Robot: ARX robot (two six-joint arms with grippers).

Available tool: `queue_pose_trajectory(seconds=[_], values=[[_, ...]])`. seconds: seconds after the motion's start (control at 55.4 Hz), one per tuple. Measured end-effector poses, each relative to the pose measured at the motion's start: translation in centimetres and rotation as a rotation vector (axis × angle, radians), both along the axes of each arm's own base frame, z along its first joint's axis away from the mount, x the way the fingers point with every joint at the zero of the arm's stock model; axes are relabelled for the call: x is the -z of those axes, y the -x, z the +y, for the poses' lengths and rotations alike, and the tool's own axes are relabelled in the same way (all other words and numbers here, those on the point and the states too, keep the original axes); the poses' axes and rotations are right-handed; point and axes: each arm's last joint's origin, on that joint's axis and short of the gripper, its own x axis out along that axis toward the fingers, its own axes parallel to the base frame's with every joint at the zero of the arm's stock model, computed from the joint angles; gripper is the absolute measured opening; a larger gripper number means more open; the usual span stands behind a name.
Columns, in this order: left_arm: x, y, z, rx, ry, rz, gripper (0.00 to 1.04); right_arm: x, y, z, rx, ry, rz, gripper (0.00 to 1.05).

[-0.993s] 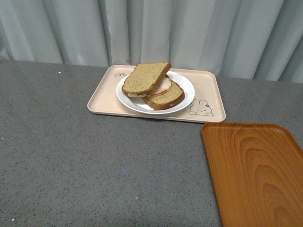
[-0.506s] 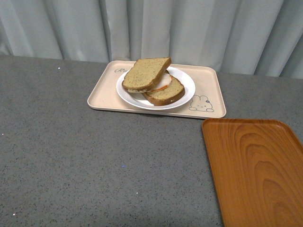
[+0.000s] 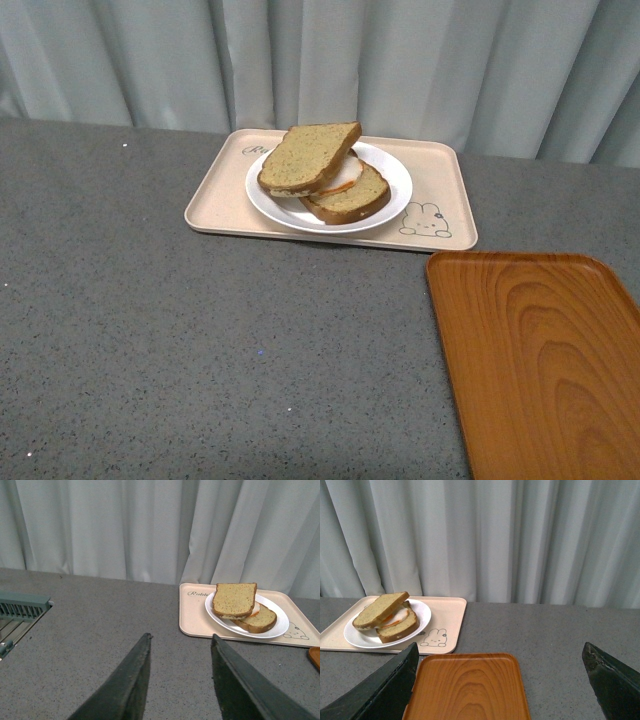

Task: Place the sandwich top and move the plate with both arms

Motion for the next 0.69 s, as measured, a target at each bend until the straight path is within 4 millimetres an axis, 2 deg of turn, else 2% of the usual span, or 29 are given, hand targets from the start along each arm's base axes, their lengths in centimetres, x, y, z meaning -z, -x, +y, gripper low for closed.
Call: queue_pose_trajectory(seconds=[0.126,0.271,0.325,0.397,0.686], values=[[-0.01,0.0,0.0,0.0,0.0,0.0,0.61,0.0,0.0,0.0,0.0,0.0,0.0,0.96],[-0.01,0.0,0.0,0.0,0.0,0.0,0.93,0.0,0.0,0.0,0.0,0.0,0.0,0.96],[-0.01,0.0,0.0,0.0,-0.001,0.0,1.0,0.0,0.0,0.0,0.0,0.0,0.0,0.96],[-0.01,0.0,0.0,0.0,-0.002,0.0,0.98,0.0,0.0,0.0,0.0,0.0,0.0,0.96],[-0.01,0.0,0.0,0.0,-0.002,0.0,0.98,0.0,0.0,0.0,0.0,0.0,0.0,0.96]])
